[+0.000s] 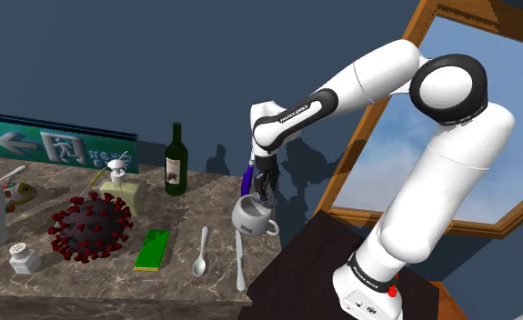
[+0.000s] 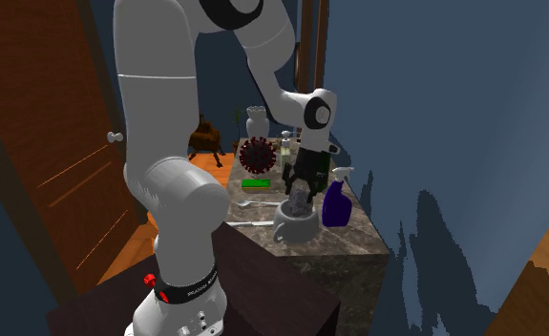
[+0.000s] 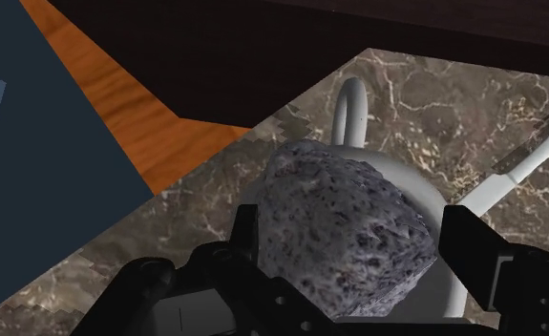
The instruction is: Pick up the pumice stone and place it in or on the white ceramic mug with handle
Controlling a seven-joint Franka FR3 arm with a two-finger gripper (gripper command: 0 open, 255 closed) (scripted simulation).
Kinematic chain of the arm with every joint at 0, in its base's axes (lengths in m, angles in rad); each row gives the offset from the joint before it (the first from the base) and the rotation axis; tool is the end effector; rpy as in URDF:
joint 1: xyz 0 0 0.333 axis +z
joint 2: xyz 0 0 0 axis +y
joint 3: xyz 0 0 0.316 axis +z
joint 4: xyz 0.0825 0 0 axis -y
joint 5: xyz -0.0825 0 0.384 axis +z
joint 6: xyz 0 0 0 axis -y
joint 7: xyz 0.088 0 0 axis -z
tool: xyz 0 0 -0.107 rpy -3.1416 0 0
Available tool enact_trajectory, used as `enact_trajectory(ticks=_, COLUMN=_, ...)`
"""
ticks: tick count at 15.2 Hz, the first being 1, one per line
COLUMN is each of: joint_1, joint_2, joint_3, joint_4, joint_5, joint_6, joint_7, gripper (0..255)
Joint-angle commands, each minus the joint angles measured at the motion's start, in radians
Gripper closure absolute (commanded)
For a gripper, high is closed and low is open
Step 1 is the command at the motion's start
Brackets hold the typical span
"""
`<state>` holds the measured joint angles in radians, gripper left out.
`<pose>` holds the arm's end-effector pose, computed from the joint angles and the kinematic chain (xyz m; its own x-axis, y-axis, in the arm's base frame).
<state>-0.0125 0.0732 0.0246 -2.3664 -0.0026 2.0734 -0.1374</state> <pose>0.4602 0.0055 0.2708 0.9229 0.1500 -0.3547 0.1418 -0.9887 -0.0492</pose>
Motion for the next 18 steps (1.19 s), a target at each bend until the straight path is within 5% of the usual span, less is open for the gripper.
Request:
enact_trajectory(ticks=1, joint_1=0.000, joint_2=0.003, joint_3=0.000, joint_4=0.000, joint_5=0.000, joint_6=0.004, joint_7=0.000, gripper=255)
enact_trajectory(ticks=6, joint_1=0.000, joint_2=0.003, joint_3=0.000, joint_4=0.000, joint_5=0.000, joint_6=0.004, joint_7=0.000, gripper=255)
enact_trajectory(ticks=7, joint_1=0.000, joint_2=0.003, joint_3=0.000, joint_4=0.000, joint_5=0.000, joint_6=0.004, joint_7=0.000, gripper=0)
enact_trajectory(ticks=12, joint_1=0.000, joint_2=0.003, joint_3=0.000, joint_4=0.000, joint_5=0.000, joint_6=0.004, joint_7=0.000, gripper=0)
enact_trajectory(ticks=18, joint_1=0.000, joint_2=-0.033, joint_3=0.000, joint_4=0.096, joint_5=0.001, joint_6=-0.128, joint_7=-0.001, gripper=0)
